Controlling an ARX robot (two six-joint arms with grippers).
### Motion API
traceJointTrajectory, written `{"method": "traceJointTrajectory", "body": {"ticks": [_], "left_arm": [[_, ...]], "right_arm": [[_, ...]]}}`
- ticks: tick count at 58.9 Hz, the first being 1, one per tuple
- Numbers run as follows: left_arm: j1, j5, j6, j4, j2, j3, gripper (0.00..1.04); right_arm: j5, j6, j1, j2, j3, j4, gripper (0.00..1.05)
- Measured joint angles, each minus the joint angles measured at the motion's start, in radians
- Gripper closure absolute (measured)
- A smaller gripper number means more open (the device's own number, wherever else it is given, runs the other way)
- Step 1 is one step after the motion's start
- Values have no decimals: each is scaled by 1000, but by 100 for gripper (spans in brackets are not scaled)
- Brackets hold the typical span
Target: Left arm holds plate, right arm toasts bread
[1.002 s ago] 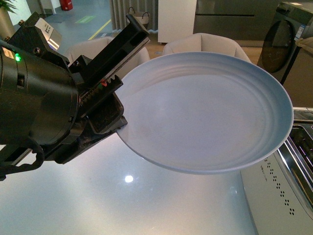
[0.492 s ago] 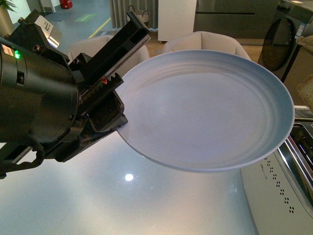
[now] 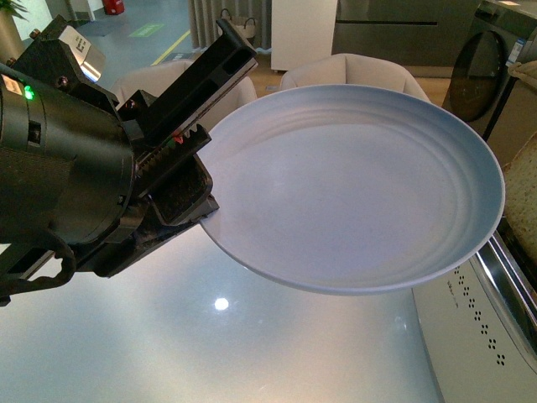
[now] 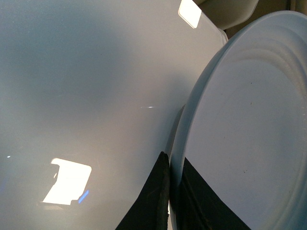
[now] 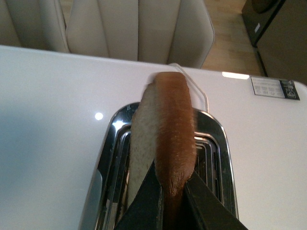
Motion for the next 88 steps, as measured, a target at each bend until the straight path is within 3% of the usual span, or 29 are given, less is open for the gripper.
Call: {"method": "traceJointTrajectory", "body": {"ticks": [26, 57, 88], "left_arm": [[0, 0, 0, 0, 0, 0, 101], [0, 0, 0, 0, 0, 0, 101], [0, 0, 0, 0, 0, 0, 101]], "right_arm": [[63, -5, 37, -46, -49, -23, 101], [68, -20, 47, -130, -84, -107, 101], [50, 21, 49, 38, -148, 60, 98]]}}
